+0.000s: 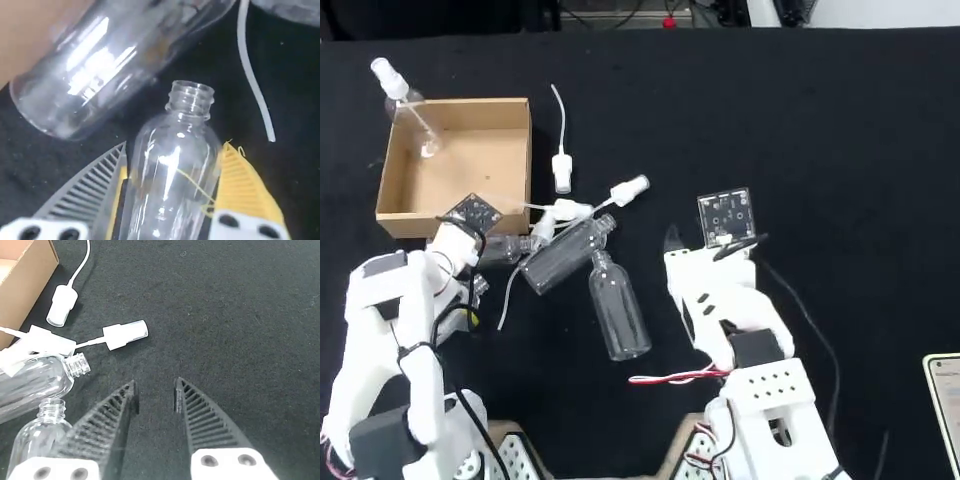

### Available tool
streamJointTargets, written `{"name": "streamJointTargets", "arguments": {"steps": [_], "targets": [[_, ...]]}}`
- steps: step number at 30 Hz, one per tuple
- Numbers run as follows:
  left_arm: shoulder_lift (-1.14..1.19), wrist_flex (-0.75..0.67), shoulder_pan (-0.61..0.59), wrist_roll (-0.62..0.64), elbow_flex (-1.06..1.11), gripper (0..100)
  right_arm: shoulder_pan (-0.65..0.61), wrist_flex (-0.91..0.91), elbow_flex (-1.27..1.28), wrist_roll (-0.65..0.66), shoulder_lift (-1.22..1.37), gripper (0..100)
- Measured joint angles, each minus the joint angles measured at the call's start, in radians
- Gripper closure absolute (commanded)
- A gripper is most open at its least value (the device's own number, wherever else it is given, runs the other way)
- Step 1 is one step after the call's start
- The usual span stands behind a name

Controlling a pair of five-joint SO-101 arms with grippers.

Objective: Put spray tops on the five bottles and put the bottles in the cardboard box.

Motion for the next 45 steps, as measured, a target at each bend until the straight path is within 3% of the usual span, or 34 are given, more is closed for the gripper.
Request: {"name": "streamJointTargets", "arguments": {"steps": [6,11,16,22,32,36,39,45], "targets": [[0.0,0.066,0.002,0.0,-0.005,98,0.0,0.0,0.0,0.0,0.0,87.7],[0.0,0.219,0.028,0.0,-0.115,89,0.0,0.0,0.0,0.0,0.0,87.7],[0.0,0.39,0.046,0.003,-0.258,91,0.0,0.0,0.0,0.0,0.0,87.6],[-0.025,0.514,0.135,0.18,-0.356,91,0.0,0.041,-0.021,0.0,0.0,87.6],[-0.265,0.423,0.339,0.457,-0.333,91,0.002,0.183,-0.304,-0.012,0.316,87.5],[-0.339,0.298,0.351,0.54,-0.212,91,0.0,0.183,-0.436,-0.209,0.505,85.8],[-0.388,0.192,0.351,0.612,-0.109,91,-0.061,0.183,-0.537,-0.364,0.646,77.8],[-0.512,0.083,0.351,0.718,0.035,91,-0.181,0.183,-0.75,-0.534,0.902,71.3]]}}
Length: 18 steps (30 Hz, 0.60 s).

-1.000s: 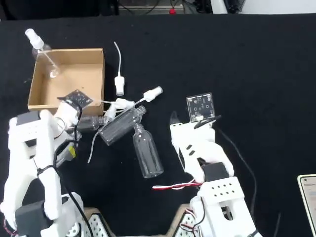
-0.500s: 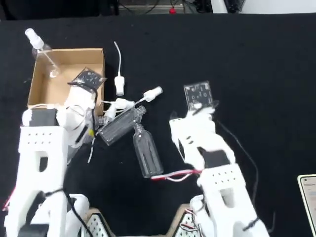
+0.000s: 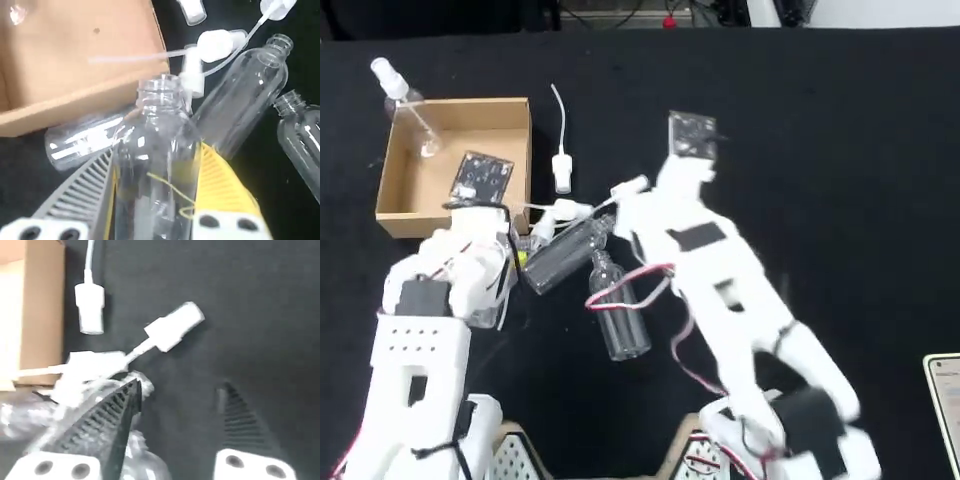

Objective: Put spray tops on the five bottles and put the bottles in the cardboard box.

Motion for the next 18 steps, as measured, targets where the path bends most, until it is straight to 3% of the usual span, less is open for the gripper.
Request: {"name": "streamJointTargets", "arguments": {"steps": [8,18], "targets": [[-0.255,-0.009,0.0,0.049,0.153,91,-0.014,0.0,-0.221,-0.327,0.258,70.9],[-0.628,0.0,0.0,0.049,0.305,91,0.018,0.0,-0.385,-0.388,0.494,71.1]]}}
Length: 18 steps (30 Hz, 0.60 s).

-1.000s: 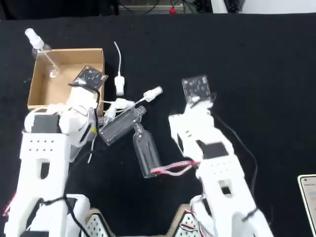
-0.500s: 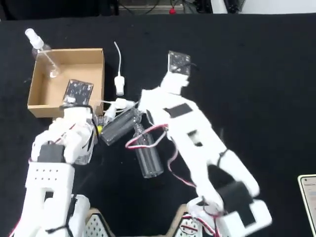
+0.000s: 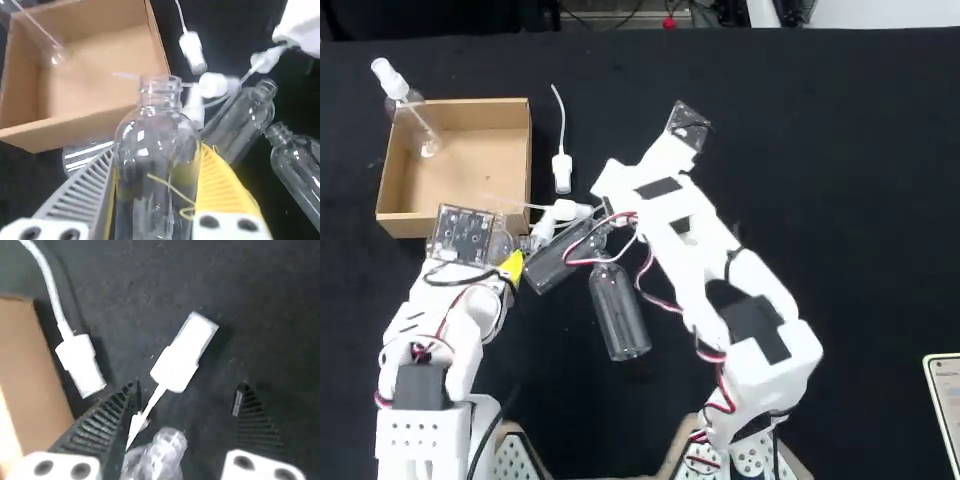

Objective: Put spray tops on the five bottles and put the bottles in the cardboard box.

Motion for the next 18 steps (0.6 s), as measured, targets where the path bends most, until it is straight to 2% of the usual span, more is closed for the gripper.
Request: {"name": "streamJointTargets", "arguments": {"steps": [9,11,14,16,18], "targets": [[-0.051,0.003,0.0,0.0,0.002,91,0.035,0.002,-0.114,-0.066,0.135,72.6],[-0.051,0.003,0.0,0.0,0.002,91,0.035,0.015,-0.129,-0.068,0.147,80.4],[-0.051,0.003,0.0,0.0,0.002,91,0.043,0.084,-0.158,-0.068,0.157,98.9],[-0.051,0.003,0.0,0.0,0.002,91,0.051,0.143,-0.196,-0.068,0.164,95.7],[-0.055,0.003,0.0,0.0,0.002,91,0.072,0.219,-0.241,-0.049,0.17,96.9]]}}
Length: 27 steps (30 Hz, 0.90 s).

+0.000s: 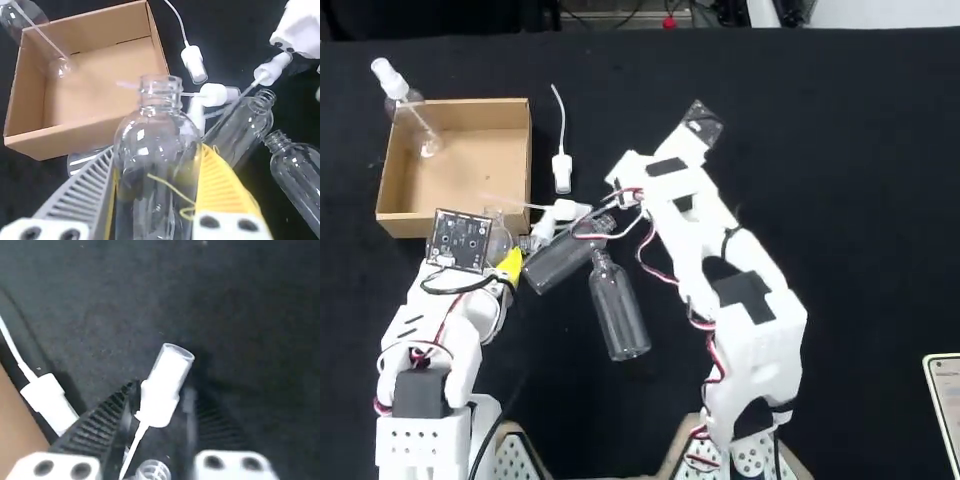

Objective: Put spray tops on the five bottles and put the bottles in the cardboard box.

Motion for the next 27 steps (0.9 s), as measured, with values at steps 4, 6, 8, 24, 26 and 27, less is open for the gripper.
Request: {"name": "streamJointTargets", "arguments": {"steps": [4,6,8,24,26,27], "targets": [[-0.002,0.0,0.0,0.0,0.0,91,0.086,0.124,-0.072,0.107,0.002,98.5],[-0.002,0.0,0.0,0.0,0.0,91,0.147,0.186,-0.11,0.19,0.002,98.6],[-0.002,0.0,0.0,0.0,0.0,91,0.216,0.25,-0.158,0.293,0.002,98.6],[-0.002,0.0,0.0,0.0,0.029,91,0.284,0.508,-0.362,0.339,0.025,67.3],[-0.002,0.0,0.0,0.0,0.029,91,0.218,0.52,-0.362,0.172,0.04,69.6],[-0.002,0.0,0.0,0.0,0.029,91,0.189,0.522,-0.362,0.109,0.048,71.8]]}}
